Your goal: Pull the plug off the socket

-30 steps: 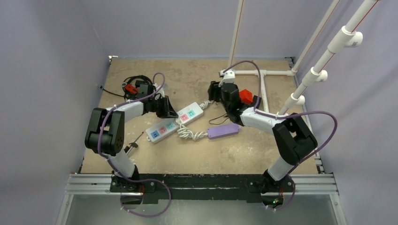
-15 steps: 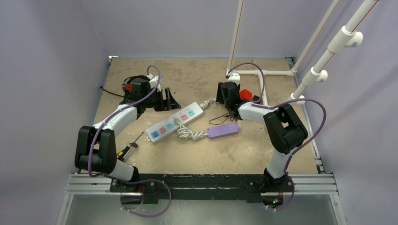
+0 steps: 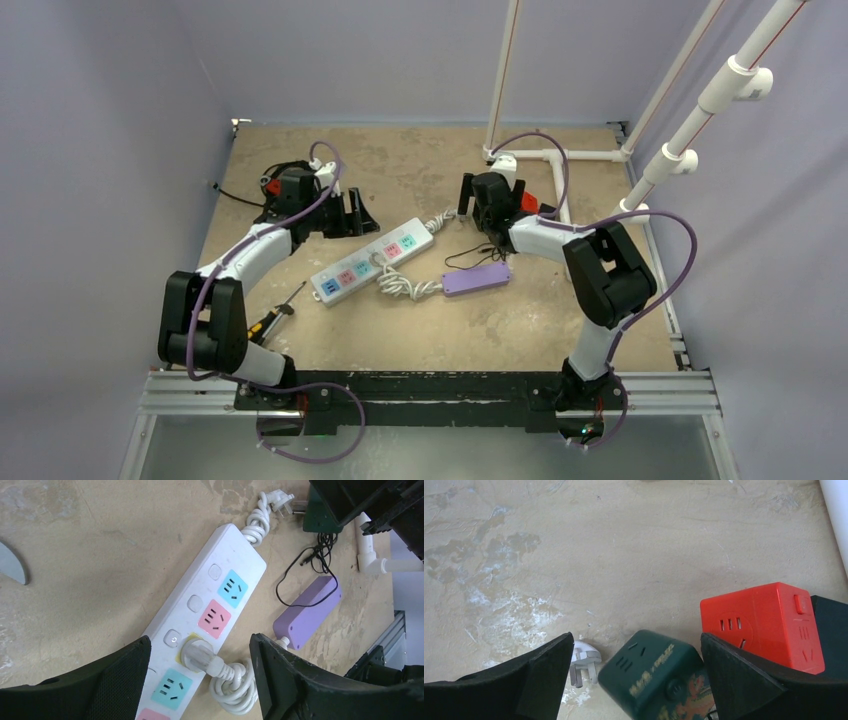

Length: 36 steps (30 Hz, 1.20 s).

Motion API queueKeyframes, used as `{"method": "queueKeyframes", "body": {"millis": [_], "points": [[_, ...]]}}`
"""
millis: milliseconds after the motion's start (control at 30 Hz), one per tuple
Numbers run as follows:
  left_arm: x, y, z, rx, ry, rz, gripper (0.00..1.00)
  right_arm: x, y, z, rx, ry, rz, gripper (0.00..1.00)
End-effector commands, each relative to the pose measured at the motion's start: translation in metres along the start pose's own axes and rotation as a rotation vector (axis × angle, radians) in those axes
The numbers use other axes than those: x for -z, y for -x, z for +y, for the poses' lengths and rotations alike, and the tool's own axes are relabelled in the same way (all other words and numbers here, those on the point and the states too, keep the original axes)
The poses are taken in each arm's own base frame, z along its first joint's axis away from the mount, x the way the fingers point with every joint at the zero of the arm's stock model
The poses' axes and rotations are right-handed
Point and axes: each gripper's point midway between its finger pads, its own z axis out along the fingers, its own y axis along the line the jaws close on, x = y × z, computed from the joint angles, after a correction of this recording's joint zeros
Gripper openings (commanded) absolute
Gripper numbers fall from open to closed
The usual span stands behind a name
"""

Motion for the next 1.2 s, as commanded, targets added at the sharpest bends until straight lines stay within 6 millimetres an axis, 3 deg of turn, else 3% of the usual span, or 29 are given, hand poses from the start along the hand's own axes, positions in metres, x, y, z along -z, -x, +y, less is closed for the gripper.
{"method": "queueKeyframes", "body": {"millis": [0, 167, 267, 367, 467, 567, 767, 867, 1000, 1167], "points": [[0.011, 0.018, -0.002, -0.061, 0.038, -0.073, 0.72, 0.010, 0.036, 0.001, -0.063, -0.008, -0.082, 0.99], [0.018, 0.024, 0.006, -0.062, 0.104, -0.109, 0.72, 0.027, 0.057, 0.002, -0.089, 0.028, -0.129, 0.99], [0.024, 0.028, 0.010, -0.059, 0.149, -0.135, 0.72, 0.045, 0.079, -0.003, -0.114, 0.039, -0.192, 0.99], [0.031, 0.034, 0.012, -0.054, 0.176, -0.166, 0.72, 0.073, 0.107, 0.001, -0.159, 0.113, -0.262, 0.99], [0.045, 0.046, 0.008, -0.062, 0.194, -0.239, 0.71, 0.107, 0.123, 0.022, -0.162, 0.245, -0.322, 0.99], [0.062, 0.055, 0.005, -0.078, 0.226, -0.307, 0.70, 0.144, 0.104, 0.073, -0.087, 0.421, -0.302, 0.99], [0.073, 0.062, 0.001, -0.087, 0.243, -0.343, 0.70, 0.193, 0.016, 0.183, 0.086, 0.672, -0.135, 0.93], [0.073, 0.061, 0.004, -0.079, 0.254, -0.337, 0.70, 0.208, -0.023, 0.222, 0.170, 0.739, -0.086, 0.93], [0.074, 0.062, 0.007, -0.074, 0.275, -0.336, 0.70, 0.210, -0.050, 0.244, 0.224, 0.763, -0.048, 0.92], [0.076, 0.064, 0.008, -0.072, 0.290, -0.341, 0.70, 0.193, -0.074, 0.239, 0.295, 0.695, -0.029, 0.89]]}}
